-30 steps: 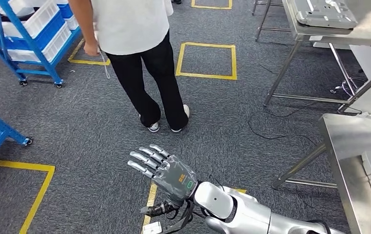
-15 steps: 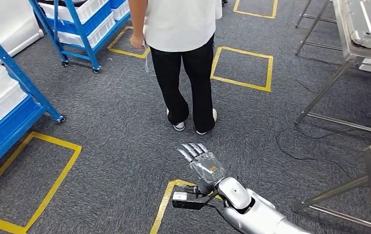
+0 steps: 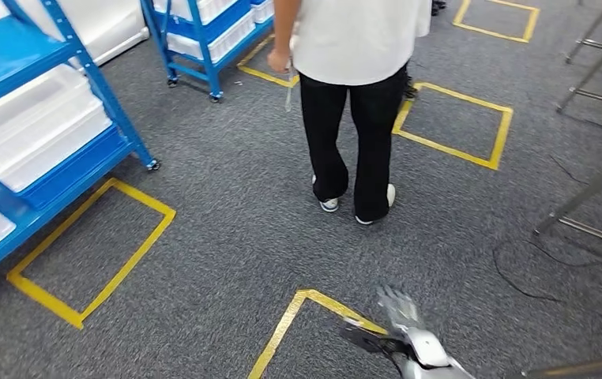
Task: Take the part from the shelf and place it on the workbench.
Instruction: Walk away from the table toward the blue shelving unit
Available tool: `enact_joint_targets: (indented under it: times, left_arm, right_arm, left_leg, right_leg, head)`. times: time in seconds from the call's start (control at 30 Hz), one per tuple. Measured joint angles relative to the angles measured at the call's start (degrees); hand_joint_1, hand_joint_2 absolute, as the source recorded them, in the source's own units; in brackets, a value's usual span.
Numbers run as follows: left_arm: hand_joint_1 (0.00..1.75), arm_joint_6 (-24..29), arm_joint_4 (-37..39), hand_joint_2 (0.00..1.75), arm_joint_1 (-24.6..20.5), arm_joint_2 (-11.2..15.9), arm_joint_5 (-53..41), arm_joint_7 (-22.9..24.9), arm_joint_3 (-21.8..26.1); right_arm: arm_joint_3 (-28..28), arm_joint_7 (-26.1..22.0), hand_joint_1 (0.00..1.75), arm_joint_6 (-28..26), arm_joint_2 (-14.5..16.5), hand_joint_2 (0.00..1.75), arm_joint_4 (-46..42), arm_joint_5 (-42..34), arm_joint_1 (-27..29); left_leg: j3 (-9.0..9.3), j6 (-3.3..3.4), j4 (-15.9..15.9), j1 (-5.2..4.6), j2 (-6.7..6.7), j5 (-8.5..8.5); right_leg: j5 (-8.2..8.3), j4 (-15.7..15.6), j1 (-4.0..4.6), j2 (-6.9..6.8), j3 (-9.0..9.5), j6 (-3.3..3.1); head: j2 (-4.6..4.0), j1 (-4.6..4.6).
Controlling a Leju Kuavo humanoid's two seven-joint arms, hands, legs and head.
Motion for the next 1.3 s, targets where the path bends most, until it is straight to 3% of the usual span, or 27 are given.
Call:
enact_joint_targets:
  times: [0.07,0.1,0.13,0.17,0.23,0.3,0.37,0.4,0.43,0.47,0.53,0.6,0.67,0.7,0.77,0.83,0.9,0.93,0.97,1.0,1.07,1.13,1.17,1.2,1.23,1.3]
  left_arm:
    - [0.00,0.3,0.0,0.87,0.0,0.0,-0.1,0.0,0.0]
    - [0.00,0.5,0.0,1.31,0.0,0.1,-0.3,0.0,0.0]
    - [0.00,0.6,0.0,1.75,0.0,0.1,-0.7,0.1,0.0]
    - [0.00,0.7,0.0,1.75,0.1,0.1,-1.1,0.1,0.0]
    - [0.00,0.8,0.0,1.75,0.0,0.2,-1.7,0.2,0.0]
    - [0.00,0.8,0.0,1.75,-0.3,0.2,-1.9,0.2,0.0]
    - [0.00,0.9,0.0,1.75,-0.3,0.3,-2.0,0.3,0.0]
    - [0.00,0.9,0.0,1.75,-0.3,0.3,-2.0,0.3,0.0]
    - [0.00,0.9,0.0,1.75,-0.2,0.3,-2.0,0.3,0.0]
    - [0.00,0.9,0.0,1.75,-0.2,0.4,-2.0,0.3,0.0]
    - [0.00,0.9,0.0,1.75,-0.2,0.4,-2.0,0.3,0.0]
    - [0.00,0.9,0.1,1.75,-0.4,0.5,-2.0,0.3,0.0]
    - [0.00,1.0,0.1,1.75,-0.4,0.6,-2.3,0.4,0.0]
    - [0.00,1.0,0.1,1.75,-0.3,0.6,-2.6,0.5,0.0]
    - [0.00,1.2,0.0,1.75,-0.4,0.6,-3.6,0.9,0.0]
    - [0.00,1.6,0.0,1.75,-0.9,0.7,-4.3,1.4,0.0]
    - [0.00,2.4,0.0,1.75,-1.3,0.8,-5.1,2.0,0.0]
    - [0.00,3.0,0.1,1.75,-1.4,0.8,-5.5,2.5,0.0]
    - [0.00,3.6,0.1,1.75,-1.4,0.9,-5.8,3.0,0.0]
    - [0.00,4.4,0.1,1.75,-1.5,0.9,-6.1,3.5,0.0]
    - [0.00,5.7,0.2,1.75,-2.0,0.9,-6.5,4.6,0.0]
    - [0.00,6.2,0.3,1.75,-2.5,0.9,-6.9,5.5,0.0]
    - [0.00,6.2,0.3,1.75,-2.5,1.0,-7.2,5.9,0.0]
    - [0.00,6.2,0.4,1.75,-2.4,1.0,-7.4,6.2,0.0]
    - [0.00,6.1,0.4,1.75,-2.4,1.0,-7.7,6.5,0.0]
    - [0.00,6.0,0.4,1.75,-2.4,1.0,-8.2,6.8,0.0]
  right_arm:
    - [-2.5,-0.5,0.00,-0.1,0.3,1.75,4.2,-1.4,0.8]
    - [-3.7,-0.7,0.00,0.5,0.4,1.75,6.1,-2.4,1.0]
    - [-4.8,-0.7,0.00,1.9,0.6,1.75,7.8,-3.9,1.2]
    - [-6.2,-0.7,0.00,3.8,0.9,1.75,9.5,-5.7,1.5]
    - [-9.3,-0.8,0.00,7.7,1.4,1.75,12.4,-9.3,2.8]
    - [-12.2,-1.1,0.00,10.0,1.8,1.75,14.9,-11.8,4.7]
    - [-14.5,-1.5,0.00,10.8,2.1,1.75,17.0,-12.8,6.4]
    - [-15.3,-1.6,0.00,11.0,2.2,1.75,17.8,-13.0,7.0]
    - [-15.9,-1.6,0.00,11.1,2.3,1.75,18.4,-13.0,7.3]
    - [-16.4,-1.6,0.00,11.3,2.4,1.75,18.8,-13.0,7.5]
    - [-17.2,-1.5,0.00,11.5,2.5,1.75,19.4,-13.0,7.5]
    - [-17.9,-1.5,0.00,11.7,2.7,1.75,20.0,-13.0,7.5]
    - [-18.7,-1.2,0.00,12.8,3.0,1.75,20.5,-13.4,7.4]
    - [-19.1,-0.7,0.00,14.2,3.2,1.75,20.7,-13.9,7.4]
    - [-20.1,0.7,0.00,17.8,3.6,1.75,21.3,-15.3,7.7]
    - [-21.3,1.8,0.00,20.5,4.3,1.75,21.8,-16.7,8.4]
    - [-22.3,2.0,0.00,22.0,5.1,1.75,22.2,-17.4,9.0]
    - [-22.6,1.8,0.00,22.6,5.6,1.75,22.4,-17.2,9.1]
    - [-22.8,1.7,0.00,23.2,6.2,1.75,22.5,-16.8,9.1]
    - [-22.8,1.6,0.00,23.7,6.9,1.75,22.5,-16.3,9.1]
    - [-22.7,1.7,0.00,24.6,8.2,1.75,22.5,-15.0,9.1]
    - [-22.4,1.9,0.00,25.5,9.1,1.75,22.6,-13.7,8.9]
    - [-22.2,2.1,0.00,25.9,9.5,1.75,22.6,-13.2,8.7]
    - [-22.0,2.3,0.00,26.3,9.7,1.75,22.6,-12.9,8.5]
    - [-21.9,2.5,0.00,26.5,10.0,1.75,22.6,-12.8,8.5]
    - [-21.7,2.5,0.00,26.7,10.1,1.75,22.6,-12.8,8.7]
  left_leg:
    - [3.47,0.75,-6.0,-0.58,2.31,1.62]
    - [3.97,1.04,-7.0,-0.84,2.81,1.64]
    - [3.95,1.29,-7.1,-0.95,2.12,1.76]
    - [4.10,1.59,-7.4,-0.74,1.42,1.94]
    - [4.54,2.23,-8.1,-0.30,0.03,2.39]
    - [4.71,2.65,-8.5,-0.08,-1.45,2.73]
    - [4.55,2.77,-8.4,-0.05,-3.20,2.82]
    - [4.53,2.74,-8.3,-0.02,-4.07,2.81]
    - [4.53,2.64,-8.2,0.07,-4.89,2.78]
    - [4.52,2.45,-7.9,0.18,-5.62,2.69]
    - [4.22,1.74,-7.1,0.32,-6.89,2.32]
    - [3.67,0.86,-6.4,0.30,-7.99,2.13]
    - [3.24,0.08,-6.5,0.43,-9.13,2.38]
    - [3.02,-0.18,-6.2,0.51,-8.80,2.22]
    - [1.52,-0.55,-3.0,0.50,-6.16,-0.01]
    - [-1.54,-0.69,4.0,0.41,-3.18,-4.06]
    - [-3.52,-0.68,9.0,0.40,-2.39,-6.03]
    - [-3.04,-0.56,8.8,0.38,-2.18,-5.47]
    - [-1.42,-0.34,6.3,0.31,-1.81,-3.99]
    - [0.94,0.00,2.4,0.14,-0.91,-2.16]
    - [4.69,0.74,-4.5,-0.55,1.59,-0.08]
    - [5.37,1.29,-6.5,-1.10,2.29,0.04]
    - [5.32,1.59,-6.8,-1.07,1.54,0.27]
    - [5.47,1.86,-7.1,-0.92,0.91,0.56]
    - [5.68,2.17,-7.5,-0.72,0.29,0.90]
    - [5.87,2.71,-8.0,-0.37,-0.91,1.54]
  right_leg:
    - [-0.35,0.1,0.23,-1.27,0.27,0.44]
    - [-0.46,0.1,0.31,-1.82,0.41,0.70]
    - [-0.53,0.0,0.36,-2.38,0.62,0.97]
    - [-0.68,0.0,0.33,-2.53,0.86,1.29]
    - [-2.06,1.4,0.06,0.20,0.74,1.91]
    - [-5.53,7.2,-0.35,4.25,-1.70,2.33]
    - [-8.41,14.2,-0.63,5.49,-5.22,2.62]
    - [-8.35,15.7,-0.77,5.61,-6.08,2.78]
    - [-7.09,14.8,-0.95,5.69,-5.87,2.94]
    - [-5.01,11.9,-1.22,6.01,-4.62,3.13]
    - [-1.65,4.6,-1.71,8.19,-1.35,3.40]
    - [-0.90,1.5,-1.83,9.63,0.02,3.09]
    - [-0.84,1.6,-1.63,8.55,-0.05,2.26]
    - [-0.72,1.5,-1.52,7.84,-0.03,1.83]
    - [-0.48,1.2,-1.40,6.21,-0.07,0.97]
    - [-0.47,1.1,-1.05,4.45,-0.23,0.56]
    - [-0.52,1.1,-0.73,2.67,-0.39,0.44]
    - [-0.55,1.1,-0.60,1.89,-0.41,0.39]
    - [-0.59,1.2,-0.51,1.21,-0.34,0.36]
    - [-0.63,1.2,-0.42,0.58,-0.21,0.35]
    - [-0.78,1.2,-0.16,-0.66,0.04,0.55]
    - [-0.84,1.1,-0.03,-1.88,0.23,0.98]
    - [-0.84,1.0,-0.04,-2.43,0.43,1.25]
    - [-0.98,1.0,-0.12,-2.20,0.65,1.58]
    - [-1.52,1.5,-0.23,-0.95,0.60,1.91]
    - [-4.34,5.8,-0.48,2.96,-1.29,2.45]
  head:
    - [0.00,0.01]
    - [0.00,0.02]
    - [0.00,0.02]
    - [0.00,0.01]
    - [0.00,0.03]
    - [0.00,0.05]
    - [0.00,0.04]
    - [0.00,0.04]
    - [0.00,0.04]
    - [0.00,0.04]
    - [0.00,0.04]
    - [0.00,0.03]
    - [0.00,0.03]
    - [0.00,0.03]
    - [0.00,0.01]
    - [0.00,-0.01]
    - [0.00,-0.01]
    - [0.00,-0.01]
    - [0.00,0.00]
    - [0.00,0.00]
    - [0.00,0.01]
    - [0.00,0.01]
    - [0.00,0.01]
    - [0.00,0.01]
    - [0.00,0.01]
    - [0.00,0.03]
